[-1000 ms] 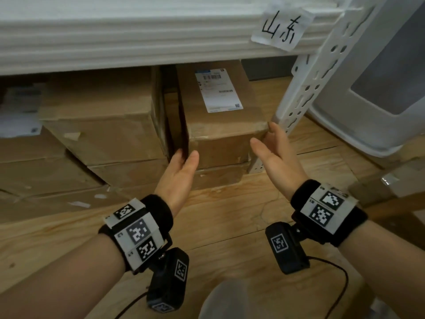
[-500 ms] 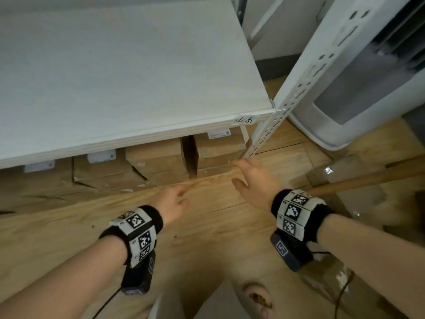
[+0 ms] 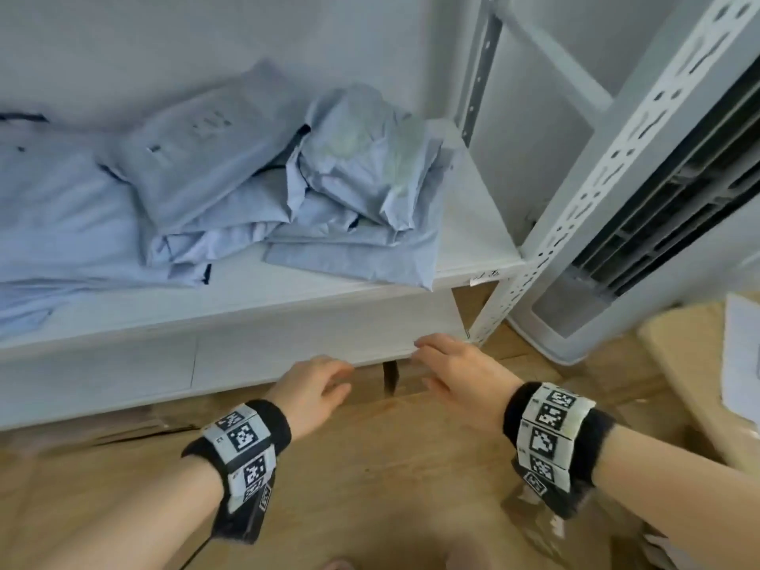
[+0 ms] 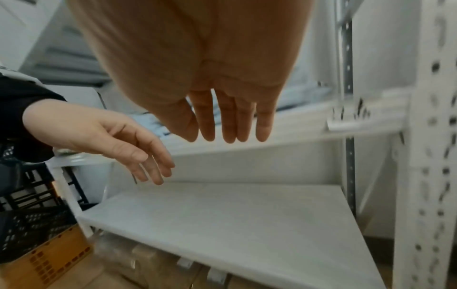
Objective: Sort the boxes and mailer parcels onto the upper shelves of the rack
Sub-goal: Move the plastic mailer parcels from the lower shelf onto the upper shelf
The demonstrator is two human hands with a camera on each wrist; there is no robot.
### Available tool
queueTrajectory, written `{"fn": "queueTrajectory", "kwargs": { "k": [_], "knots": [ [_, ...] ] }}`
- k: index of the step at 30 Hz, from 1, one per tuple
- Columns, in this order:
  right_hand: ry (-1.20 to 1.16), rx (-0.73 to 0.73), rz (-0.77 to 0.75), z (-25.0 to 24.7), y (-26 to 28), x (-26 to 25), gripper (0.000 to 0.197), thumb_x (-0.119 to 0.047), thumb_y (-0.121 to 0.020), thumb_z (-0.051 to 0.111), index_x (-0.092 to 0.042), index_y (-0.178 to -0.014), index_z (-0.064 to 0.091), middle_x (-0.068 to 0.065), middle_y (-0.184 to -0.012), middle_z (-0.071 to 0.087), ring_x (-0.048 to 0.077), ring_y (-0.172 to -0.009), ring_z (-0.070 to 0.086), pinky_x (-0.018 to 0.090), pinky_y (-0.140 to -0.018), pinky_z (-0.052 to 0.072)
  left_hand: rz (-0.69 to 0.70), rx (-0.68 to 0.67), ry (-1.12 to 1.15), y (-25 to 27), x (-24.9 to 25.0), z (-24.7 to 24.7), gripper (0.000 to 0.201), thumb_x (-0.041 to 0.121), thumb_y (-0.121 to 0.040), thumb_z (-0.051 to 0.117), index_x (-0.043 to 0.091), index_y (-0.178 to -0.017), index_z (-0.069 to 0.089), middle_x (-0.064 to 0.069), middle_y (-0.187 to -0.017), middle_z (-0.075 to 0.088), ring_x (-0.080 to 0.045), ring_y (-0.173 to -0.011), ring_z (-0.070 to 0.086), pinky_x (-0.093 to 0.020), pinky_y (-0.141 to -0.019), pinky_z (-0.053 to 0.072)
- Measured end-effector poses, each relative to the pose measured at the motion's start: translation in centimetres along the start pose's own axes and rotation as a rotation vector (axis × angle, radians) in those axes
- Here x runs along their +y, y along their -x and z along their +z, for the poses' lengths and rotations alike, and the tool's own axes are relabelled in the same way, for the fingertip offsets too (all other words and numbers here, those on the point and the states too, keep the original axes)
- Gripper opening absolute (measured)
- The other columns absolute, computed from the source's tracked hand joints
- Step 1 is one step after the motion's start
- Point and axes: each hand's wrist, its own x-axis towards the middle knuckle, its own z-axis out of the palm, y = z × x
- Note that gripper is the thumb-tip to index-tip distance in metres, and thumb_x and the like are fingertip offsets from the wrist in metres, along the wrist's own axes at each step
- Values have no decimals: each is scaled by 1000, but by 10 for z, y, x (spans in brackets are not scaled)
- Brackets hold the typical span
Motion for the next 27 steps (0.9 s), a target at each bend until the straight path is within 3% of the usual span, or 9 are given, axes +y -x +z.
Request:
{"fn": "queueTrajectory", "kwargs": {
  "k": [8, 15, 18, 22, 27],
  "knots": [
    [0, 185, 56, -115, 10, -57, 37, -20, -98, 48, -16, -134, 51, 0, -141, 45, 19, -130, 43, 29, -108, 35, 31, 170, 29, 60, 26, -131, 31, 19, -96, 52, 17, -126, 59, 1, -123, 61, -6, -105, 57, -13, -89, 39],
    [-140, 310, 154, -150, -7, -70, 34, -17, -96, 52, -12, -130, 55, 5, -135, 51, 24, -121, 52, 29, -98, 39, -6, 354, 135, 73, 19, -185, 28, 17, -95, 54, 15, -123, 61, -3, -122, 62, -8, -100, 57, -20, -87, 41],
    [-185, 347, 218, -155, -20, -56, 33, -16, -96, 53, -11, -129, 56, 8, -133, 53, 27, -118, 54, 28, -95, 39, -16, 401, 147, 63, 18, -195, 28, 16, -95, 55, 14, -122, 62, -4, -123, 62, -8, -100, 56, -20, -86, 40],
    [-243, 379, 293, -162, -47, -24, 34, -16, -96, 54, -8, -129, 57, 11, -133, 54, 29, -119, 54, 34, -100, 41, -13, 455, 162, 32, 22, -208, 28, 11, -93, 56, 9, -120, 63, -9, -123, 61, -18, -105, 60, -23, -87, 41],
    [-351, 383, 414, -173, -87, 28, 35, -21, -97, 54, -10, -130, 56, 9, -136, 54, 26, -121, 53, 32, -103, 40, 19, 513, 82, -30, 45, -224, 35, 5, -89, 60, 4, -124, 60, -16, -127, 58, -30, -116, 55, -32, -98, 39]
  ]
}}
